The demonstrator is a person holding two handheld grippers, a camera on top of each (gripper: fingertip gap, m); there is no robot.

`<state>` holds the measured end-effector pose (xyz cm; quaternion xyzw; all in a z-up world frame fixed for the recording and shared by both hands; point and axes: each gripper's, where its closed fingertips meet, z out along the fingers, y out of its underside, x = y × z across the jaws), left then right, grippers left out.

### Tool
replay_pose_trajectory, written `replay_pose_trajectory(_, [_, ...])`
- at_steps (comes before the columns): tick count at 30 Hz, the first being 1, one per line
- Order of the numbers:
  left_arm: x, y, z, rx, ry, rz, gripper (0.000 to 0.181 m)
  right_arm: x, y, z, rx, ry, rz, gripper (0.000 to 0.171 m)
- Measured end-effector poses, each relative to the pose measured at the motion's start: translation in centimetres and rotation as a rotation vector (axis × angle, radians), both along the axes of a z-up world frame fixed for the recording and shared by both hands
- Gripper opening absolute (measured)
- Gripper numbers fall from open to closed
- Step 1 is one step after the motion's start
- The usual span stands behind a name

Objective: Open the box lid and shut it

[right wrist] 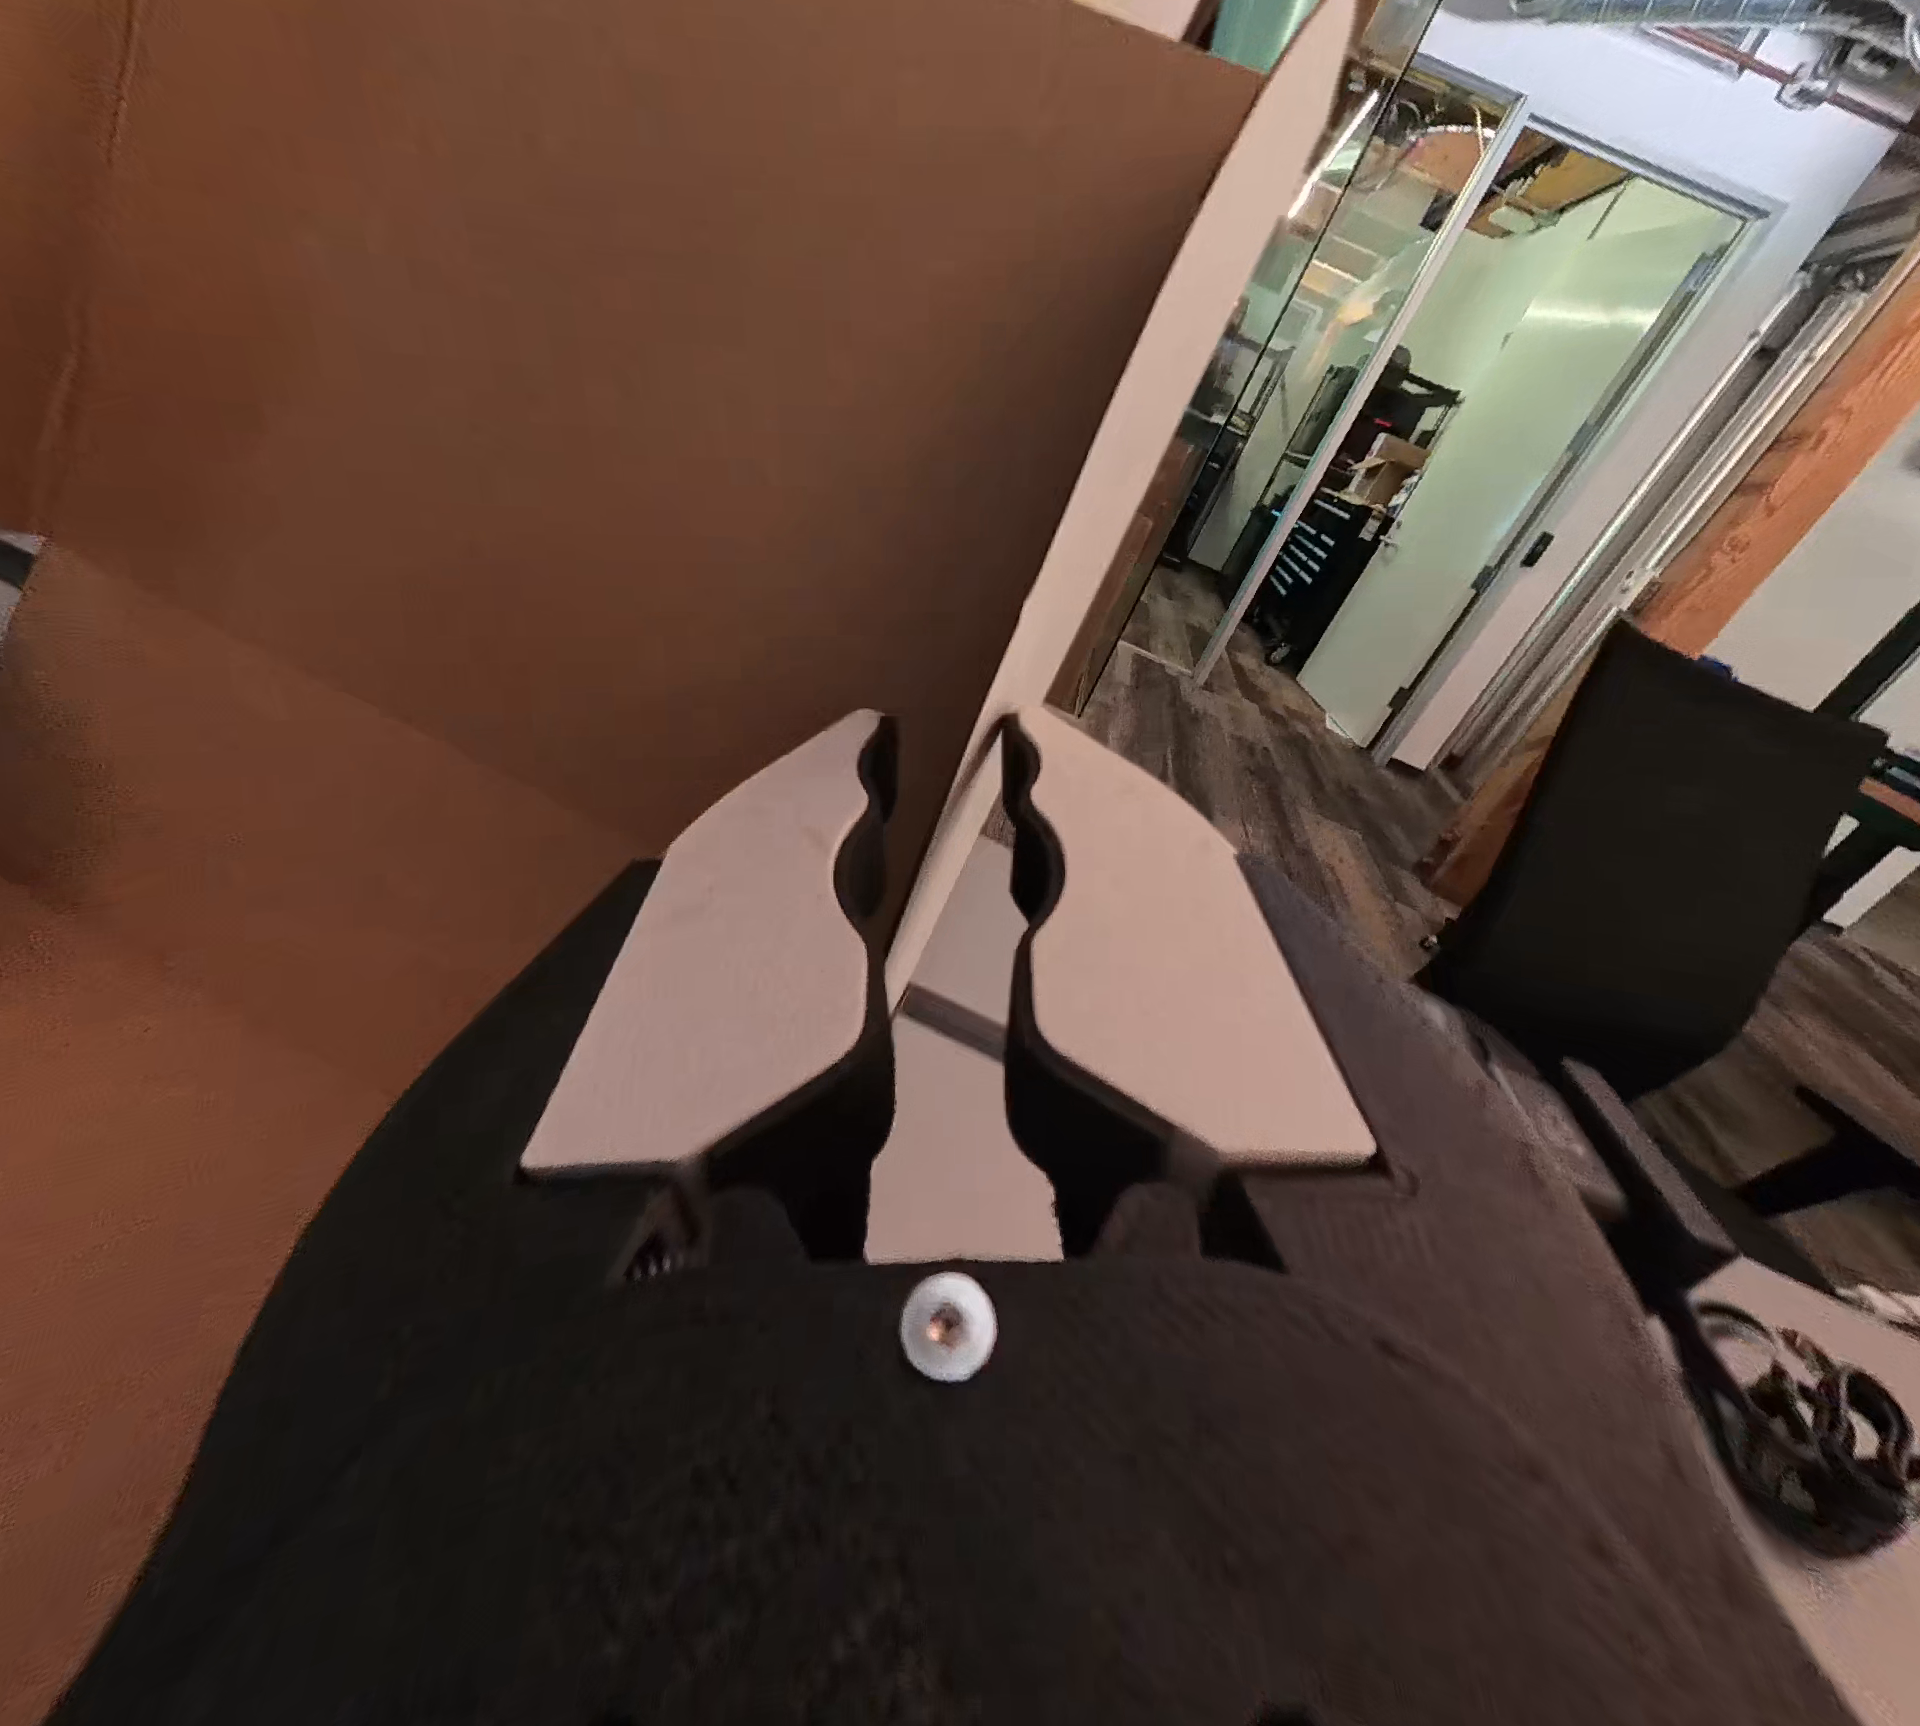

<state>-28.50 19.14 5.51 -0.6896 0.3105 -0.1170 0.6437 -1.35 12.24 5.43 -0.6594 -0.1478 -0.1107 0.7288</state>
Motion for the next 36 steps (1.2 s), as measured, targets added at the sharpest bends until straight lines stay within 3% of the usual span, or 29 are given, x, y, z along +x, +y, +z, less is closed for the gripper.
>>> replay_pose_trajectory(1, [0.1, -0.4, -0.8, -0.027, -0.006, -0.018, 0.012, 0.2, -0.5, -0.6, -0.014, 0.010, -0.007, 0.018])
replay_pose_trajectory(6, [0.3, -2.5, -1.5, -0.090, 0.003, -0.057, 0.013, -0.1, -3.2, -1.9, -0.084, 0.001, -0.019, 0.021])
replay_pose_trajectory(15, [0.5, -6.1, -1.1, -0.063, -0.003, -0.055, 0.012, -1.0, -8.9, -2.0, 0.013, -0.025, 0.019, 0.019])
replay_pose_trajectory(25, [-1.8, -11.2, -2.2, -0.068, -0.054, -0.071, 0.010, -1.8, -14.2, -1.8, 0.001, 0.160, 0.128, 0.015])
replay_pose_trajectory(36, [-0.3, -13.0, -3.7, -0.053, 0.008, -0.075, 0.016, -2.9, -16.3, -3.4, -0.022, 0.161, 0.140, 0.019])
